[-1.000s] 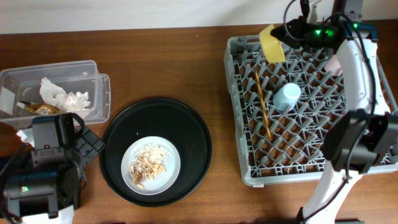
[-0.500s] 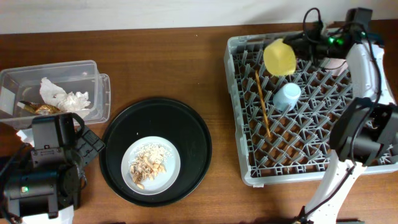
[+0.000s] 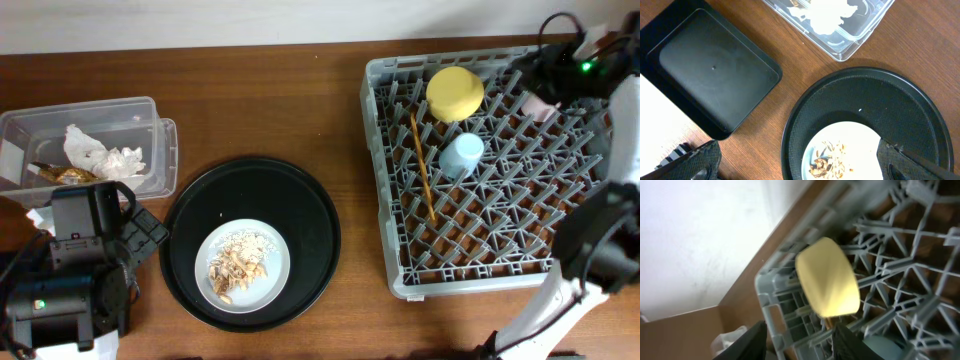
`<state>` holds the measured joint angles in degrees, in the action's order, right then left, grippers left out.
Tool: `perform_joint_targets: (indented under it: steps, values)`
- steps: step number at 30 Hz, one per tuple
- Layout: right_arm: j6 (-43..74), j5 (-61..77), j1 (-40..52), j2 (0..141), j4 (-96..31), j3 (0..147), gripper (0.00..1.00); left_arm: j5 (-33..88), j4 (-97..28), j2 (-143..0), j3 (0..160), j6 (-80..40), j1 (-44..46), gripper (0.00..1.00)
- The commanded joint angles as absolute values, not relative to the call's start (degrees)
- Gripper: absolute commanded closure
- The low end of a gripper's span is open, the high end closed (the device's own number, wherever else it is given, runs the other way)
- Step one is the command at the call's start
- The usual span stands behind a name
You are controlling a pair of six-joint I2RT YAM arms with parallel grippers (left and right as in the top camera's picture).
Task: Sort waste into correct bins and load items into the dishwasher rack
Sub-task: 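Carry the yellow cup to the rack's back and set it down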
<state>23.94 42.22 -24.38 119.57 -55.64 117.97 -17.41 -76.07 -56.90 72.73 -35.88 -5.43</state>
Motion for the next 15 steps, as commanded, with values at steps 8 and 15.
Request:
perform_joint_targets:
  steps: [8, 15]
  values:
    - [14.0, 17.8, -6.4, 120.2, -56.3, 118.7, 0.96, -17.8, -76.0, -56.9, 73.3, -36.4, -5.8, 0.01]
    - [15.5, 8.2, -5.2, 126.8, -56.7, 118.7, 0.96, -17.8, -76.0, -56.9, 73.3, -36.4, -5.8, 0.01]
